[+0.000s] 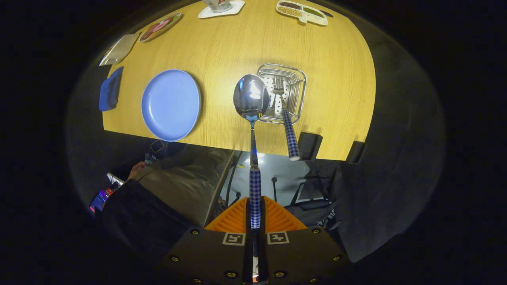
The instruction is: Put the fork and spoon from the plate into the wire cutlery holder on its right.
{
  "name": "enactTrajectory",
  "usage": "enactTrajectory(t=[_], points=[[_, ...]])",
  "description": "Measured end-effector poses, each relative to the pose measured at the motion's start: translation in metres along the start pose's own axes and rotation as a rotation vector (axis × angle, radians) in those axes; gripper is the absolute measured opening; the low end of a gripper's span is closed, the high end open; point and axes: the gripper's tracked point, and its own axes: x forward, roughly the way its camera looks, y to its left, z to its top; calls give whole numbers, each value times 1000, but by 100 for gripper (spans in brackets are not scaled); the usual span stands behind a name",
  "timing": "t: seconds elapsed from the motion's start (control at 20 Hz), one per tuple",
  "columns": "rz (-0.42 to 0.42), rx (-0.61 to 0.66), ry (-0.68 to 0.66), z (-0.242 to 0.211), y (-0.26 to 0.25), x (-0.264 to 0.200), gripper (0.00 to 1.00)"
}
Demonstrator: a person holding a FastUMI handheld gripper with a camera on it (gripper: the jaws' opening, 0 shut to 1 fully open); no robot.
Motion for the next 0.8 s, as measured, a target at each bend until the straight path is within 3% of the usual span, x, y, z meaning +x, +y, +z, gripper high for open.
enactTrajectory(t=[0.4,0.8], points=[[34,61,103,21,-6,7,6],[16,84,210,44,-10,22,6]])
